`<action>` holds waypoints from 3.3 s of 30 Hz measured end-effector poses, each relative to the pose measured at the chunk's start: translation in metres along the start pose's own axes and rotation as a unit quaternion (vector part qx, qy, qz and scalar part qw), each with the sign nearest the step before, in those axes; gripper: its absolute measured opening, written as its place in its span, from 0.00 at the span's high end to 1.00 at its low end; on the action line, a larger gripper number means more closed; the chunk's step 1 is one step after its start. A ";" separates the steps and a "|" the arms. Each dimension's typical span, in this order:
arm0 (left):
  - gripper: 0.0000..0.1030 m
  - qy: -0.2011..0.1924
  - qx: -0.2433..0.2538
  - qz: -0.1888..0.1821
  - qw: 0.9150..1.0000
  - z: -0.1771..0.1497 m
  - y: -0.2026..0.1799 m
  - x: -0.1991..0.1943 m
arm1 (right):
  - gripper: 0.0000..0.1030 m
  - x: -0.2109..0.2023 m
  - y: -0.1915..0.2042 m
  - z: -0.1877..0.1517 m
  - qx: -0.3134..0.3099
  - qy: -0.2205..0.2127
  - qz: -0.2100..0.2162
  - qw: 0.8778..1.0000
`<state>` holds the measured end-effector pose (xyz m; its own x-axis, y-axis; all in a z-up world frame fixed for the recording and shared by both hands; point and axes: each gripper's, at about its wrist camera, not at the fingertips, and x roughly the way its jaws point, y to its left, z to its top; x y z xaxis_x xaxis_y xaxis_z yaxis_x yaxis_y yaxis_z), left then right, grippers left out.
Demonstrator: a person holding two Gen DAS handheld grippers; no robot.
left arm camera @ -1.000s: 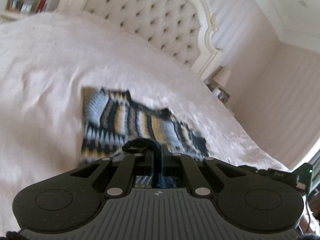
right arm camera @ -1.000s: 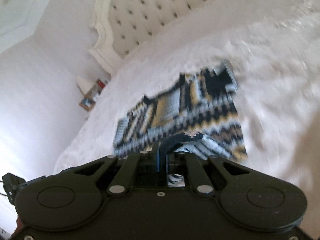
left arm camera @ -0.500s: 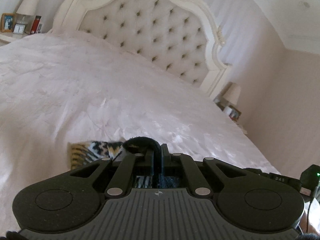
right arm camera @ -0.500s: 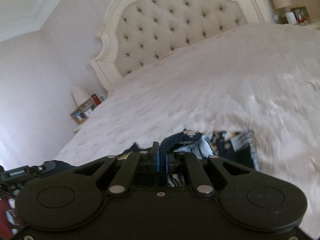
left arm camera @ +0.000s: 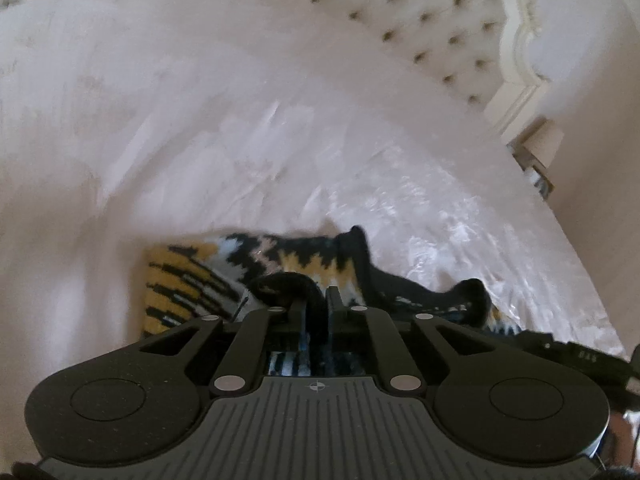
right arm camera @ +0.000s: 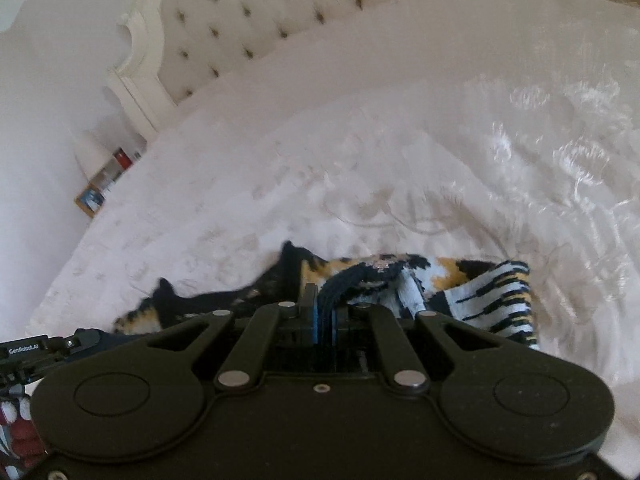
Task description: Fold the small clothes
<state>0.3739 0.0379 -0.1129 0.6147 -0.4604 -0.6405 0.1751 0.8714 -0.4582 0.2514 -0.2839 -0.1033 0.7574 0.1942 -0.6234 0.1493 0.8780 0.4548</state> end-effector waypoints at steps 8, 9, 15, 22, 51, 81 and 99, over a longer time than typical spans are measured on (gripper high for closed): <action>0.72 -0.034 -0.037 -0.010 0.999 0.014 0.006 -0.009 | 0.56 0.001 -0.008 0.003 0.024 -0.009 0.002 1.000; 0.68 -0.043 -0.036 -0.007 0.998 0.017 0.005 -0.013 | 0.51 0.000 -0.006 0.004 0.023 -0.013 0.000 1.000; 0.59 -0.060 -0.017 0.007 0.998 0.027 -0.009 -0.041 | 0.36 -0.026 -0.002 0.013 0.011 -0.050 -0.008 0.999; 0.56 -0.041 0.033 0.015 0.999 0.017 -0.032 -0.064 | 0.35 -0.050 0.008 0.016 -0.002 -0.045 -0.011 0.999; 0.52 0.041 0.189 0.145 0.970 -0.093 -0.047 -0.029 | 0.36 -0.053 0.005 -0.088 -0.169 0.012 -0.079 0.982; 0.52 0.041 0.183 0.176 0.966 -0.058 -0.107 -0.045 | 0.05 -0.085 -0.012 -0.079 -0.078 -0.059 0.031 0.995; 0.48 0.135 0.220 0.191 0.947 -0.053 -0.154 0.084 | 0.05 -0.106 -0.045 -0.058 0.014 -0.052 0.015 0.998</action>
<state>0.3580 -0.1441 -0.1287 0.4896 -0.0722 -0.8690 0.3188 0.9424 0.1013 0.1275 -0.3184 -0.0952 0.8234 0.1723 -0.5407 0.1426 0.8594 0.4910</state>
